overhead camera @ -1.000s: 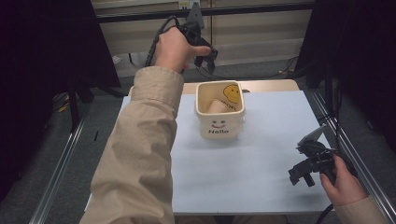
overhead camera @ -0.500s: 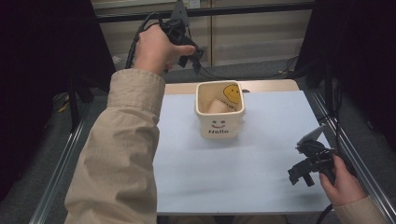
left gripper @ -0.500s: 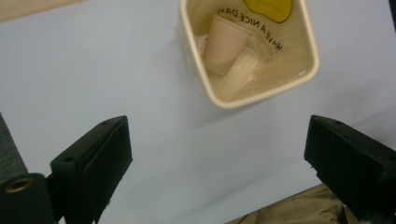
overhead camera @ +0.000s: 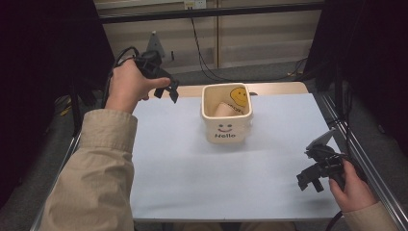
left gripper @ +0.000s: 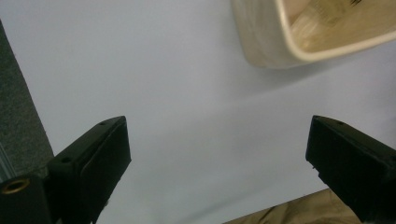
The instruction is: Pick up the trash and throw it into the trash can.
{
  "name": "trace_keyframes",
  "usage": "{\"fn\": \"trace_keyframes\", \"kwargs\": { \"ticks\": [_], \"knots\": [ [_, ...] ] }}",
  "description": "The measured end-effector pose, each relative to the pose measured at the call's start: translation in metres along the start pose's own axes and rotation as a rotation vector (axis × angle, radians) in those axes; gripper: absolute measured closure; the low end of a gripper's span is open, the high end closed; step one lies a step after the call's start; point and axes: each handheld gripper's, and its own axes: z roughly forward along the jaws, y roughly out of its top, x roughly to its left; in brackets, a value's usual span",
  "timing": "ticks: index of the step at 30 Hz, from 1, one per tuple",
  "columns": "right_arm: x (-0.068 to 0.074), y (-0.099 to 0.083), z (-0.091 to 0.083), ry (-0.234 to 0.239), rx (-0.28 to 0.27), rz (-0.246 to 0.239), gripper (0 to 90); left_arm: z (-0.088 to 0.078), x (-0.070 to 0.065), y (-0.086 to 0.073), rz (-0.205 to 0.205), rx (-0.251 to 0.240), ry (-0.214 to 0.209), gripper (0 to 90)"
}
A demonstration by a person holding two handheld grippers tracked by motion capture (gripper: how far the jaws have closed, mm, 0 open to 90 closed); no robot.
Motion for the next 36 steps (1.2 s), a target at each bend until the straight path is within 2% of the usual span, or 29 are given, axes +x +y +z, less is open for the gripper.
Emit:
{"fn": "trace_keyframes", "kwargs": {
  "ticks": [2,3,4,5,8,9,12,13,14,20,22,23,24,26,27,28,29,36],
  "knots": [
    [-0.001,0.000,0.000,-0.005,-0.003,-0.013,5.0,0.012,0.006,-0.009,0.000,0.010,0.001,6.3],
    [-0.001,0.000,0.000,-0.005,-0.004,-0.014,5.0,0.021,0.010,-0.015,-0.015,0.013,-0.006,6.3],
    [-0.001,-0.001,0.002,0.004,-0.021,-0.009,5.0,0.021,0.010,-0.015,-0.015,0.013,-0.006,6.3],
    [-0.001,-0.001,0.002,0.004,-0.021,-0.009,5.0,0.026,0.013,-0.018,-0.004,0.024,0.003,6.3],
    [0.000,-0.001,0.002,0.002,-0.007,0.007,5.0,0.041,0.018,-0.028,-0.017,0.031,0.009,6.2],
    [-0.001,-0.001,0.002,0.002,-0.014,-0.001,5.1,0.046,0.021,-0.031,-0.011,0.029,0.020,6.1],
    [0.000,0.000,0.003,0.009,-0.015,-0.006,5.0,0.059,0.023,-0.043,0.001,0.037,0.037,6.0],
    [0.000,0.000,0.003,0.002,-0.011,-0.014,5.0,0.062,0.023,-0.046,-0.011,0.031,0.028,5.9],
    [-0.001,0.000,0.004,0.004,-0.018,-0.019,5.0,0.066,0.023,-0.049,-0.007,0.029,0.041,5.9],
    [-0.001,0.000,0.004,0.002,-0.013,-0.013,5.1,0.082,0.026,-0.065,0.001,0.033,0.058,5.8],
    [-0.001,-0.001,0.004,0.001,-0.015,-0.017,5.0,0.090,0.026,-0.073,-0.011,0.028,0.057,5.8],
    [-0.001,-0.001,0.004,0.001,-0.016,-0.018,4.9,0.093,0.028,-0.076,0.002,0.034,0.066,5.8],
    [-0.001,-0.001,0.004,0.001,-0.013,-0.014,5.0,0.102,0.029,-0.083,-0.011,0.024,0.067,5.7],
    [-0.001,-0.001,0.004,0.001,-0.014,-0.013,5.0,0.105,0.030,-0.087,-0.008,0.029,0.077,5.7],
    [-0.001,-0.001,0.004,0.002,-0.013,-0.012,5.0,0.110,0.030,-0.092,-0.013,0.029,0.066,5.5],
    [-0.001,-0.001,0.005,-0.003,-0.012,-0.016,5.0,0.113,0.031,-0.096,0.003,0.033,0.079,5.5],
    [-0.001,-0.001,0.005,-0.003,-0.013,-0.016,5.0,0.118,0.031,-0.101,-0.010,0.028,0.073,5.4],
    [0.000,-0.001,0.006,-0.006,-0.019,-0.016,5.0,0.144,0.034,-0.132,-0.014,0.022,0.076,5.0]
  ]
}}
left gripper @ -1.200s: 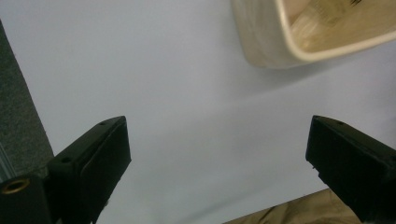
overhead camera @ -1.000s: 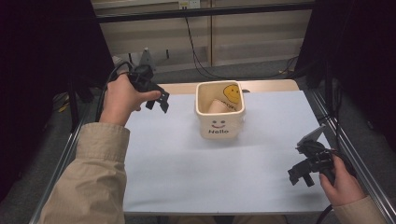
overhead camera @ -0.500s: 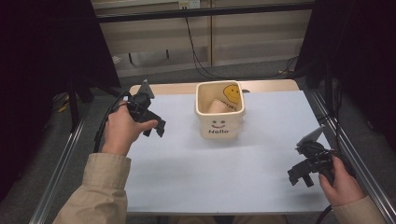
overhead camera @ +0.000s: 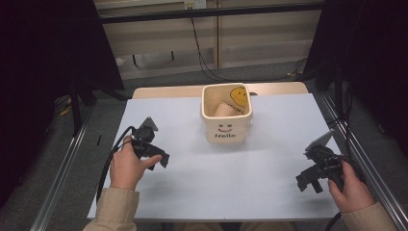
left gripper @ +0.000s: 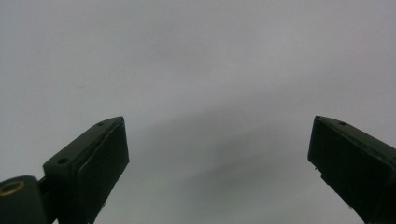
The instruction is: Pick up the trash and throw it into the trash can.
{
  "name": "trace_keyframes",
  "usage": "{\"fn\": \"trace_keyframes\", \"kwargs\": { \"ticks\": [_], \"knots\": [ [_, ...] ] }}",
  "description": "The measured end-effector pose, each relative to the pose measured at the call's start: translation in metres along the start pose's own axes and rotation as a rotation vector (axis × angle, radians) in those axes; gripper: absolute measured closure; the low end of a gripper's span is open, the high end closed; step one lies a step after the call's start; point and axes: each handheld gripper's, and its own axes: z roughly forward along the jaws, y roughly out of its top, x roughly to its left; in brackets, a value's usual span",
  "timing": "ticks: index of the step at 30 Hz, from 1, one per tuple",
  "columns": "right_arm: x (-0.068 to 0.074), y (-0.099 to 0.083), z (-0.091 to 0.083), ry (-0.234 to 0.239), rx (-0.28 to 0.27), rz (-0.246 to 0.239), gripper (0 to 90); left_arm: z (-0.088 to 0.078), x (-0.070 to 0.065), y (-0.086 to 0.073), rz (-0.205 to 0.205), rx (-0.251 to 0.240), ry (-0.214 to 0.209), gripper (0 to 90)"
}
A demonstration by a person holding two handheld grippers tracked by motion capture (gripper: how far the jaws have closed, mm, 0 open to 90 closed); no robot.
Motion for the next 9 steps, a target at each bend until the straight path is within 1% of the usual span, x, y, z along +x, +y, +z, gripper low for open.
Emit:
{"fn": "trace_keyframes", "kwargs": {
  "ticks": [1,2,3,4,5,6,7,8,9],
  "knots": [
    [0.000,0.000,0.000,-0.004,0.001,-0.001,5.0,0.004,0.000,-0.004,-0.012,0.010,0.000,5.0],
    [0.000,0.000,0.001,0.005,0.001,0.005,5.0,0.009,0.001,-0.008,-0.014,0.005,0.010,4.9],
    [0.001,0.000,0.001,0.009,0.006,0.022,5.1,0.013,0.002,-0.012,-0.020,0.010,0.012,4.8],
    [0.000,0.000,0.001,0.006,-0.002,0.010,5.0,0.018,0.002,-0.017,-0.028,0.009,0.003,4.9],
    [0.001,0.000,0.001,0.011,0.002,0.024,5.1,0.020,0.003,-0.020,-0.035,0.009,0.010,4.8],
    [0.001,0.000,0.002,0.011,0.000,0.022,5.1,0.023,0.003,-0.024,-0.045,0.018,0.010,4.9],
    [0.000,0.000,0.001,0.008,0.001,0.016,4.9,0.025,0.004,-0.027,-0.043,0.024,0.002,4.8],
    [0.000,0.001,0.002,0.004,0.002,0.010,5.0,0.027,0.005,-0.028,-0.035,0.017,0.005,4.8],
    [0.000,0.001,0.002,0.003,0.004,0.014,5.2,0.029,0.004,-0.030,-0.044,0.021,0.005,4.8]
  ]
}}
